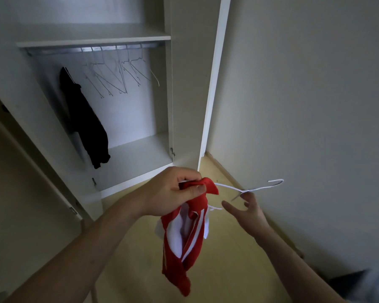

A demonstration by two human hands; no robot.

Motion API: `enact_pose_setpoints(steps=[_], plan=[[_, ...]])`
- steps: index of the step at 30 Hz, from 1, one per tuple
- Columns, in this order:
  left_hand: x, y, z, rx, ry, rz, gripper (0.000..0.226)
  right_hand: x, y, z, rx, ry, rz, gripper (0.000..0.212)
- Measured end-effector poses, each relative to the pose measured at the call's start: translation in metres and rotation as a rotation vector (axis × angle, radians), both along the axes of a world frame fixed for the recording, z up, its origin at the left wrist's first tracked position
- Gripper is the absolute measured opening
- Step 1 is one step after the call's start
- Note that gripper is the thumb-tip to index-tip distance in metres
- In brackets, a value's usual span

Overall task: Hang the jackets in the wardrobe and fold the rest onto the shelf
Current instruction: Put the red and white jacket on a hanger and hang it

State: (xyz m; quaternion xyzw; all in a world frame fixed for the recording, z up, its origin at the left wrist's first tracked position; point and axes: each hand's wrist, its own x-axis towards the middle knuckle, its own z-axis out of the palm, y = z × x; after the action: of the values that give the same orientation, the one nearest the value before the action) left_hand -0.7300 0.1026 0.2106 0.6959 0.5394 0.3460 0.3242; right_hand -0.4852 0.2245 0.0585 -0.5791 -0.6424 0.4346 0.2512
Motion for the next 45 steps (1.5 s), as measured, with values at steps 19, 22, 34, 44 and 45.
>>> enact_pose_setpoints(steps=[19, 22, 34, 44, 45], plan=[[-0.036, 0.004, 0.005, 0.023, 0.395, -0.004, 0.011, 0.028, 0.021, -0.004, -0.135, 0.261, 0.026, 0.028], [-0.029, 0.007, 0.016, -0.001, 0.299, -0.074, 0.011, 0.007, 0.018, 0.019, -0.085, 0.306, 0.126, 0.021], [-0.026, 0.018, 0.053, 0.267, 0.46, -0.193, 0.009, -0.058, 0.011, 0.077, -0.194, 0.307, 0.715, 0.054], [-0.034, 0.017, 0.048, 0.331, 0.367, -0.167, 0.024, -0.097, -0.002, 0.067, -0.158, 0.358, 0.658, 0.036], [-0.034, 0.019, 0.048, 0.326, 0.369, -0.162, 0.024, -0.101, -0.004, 0.068, -0.147, 0.364, 0.647, 0.036]])
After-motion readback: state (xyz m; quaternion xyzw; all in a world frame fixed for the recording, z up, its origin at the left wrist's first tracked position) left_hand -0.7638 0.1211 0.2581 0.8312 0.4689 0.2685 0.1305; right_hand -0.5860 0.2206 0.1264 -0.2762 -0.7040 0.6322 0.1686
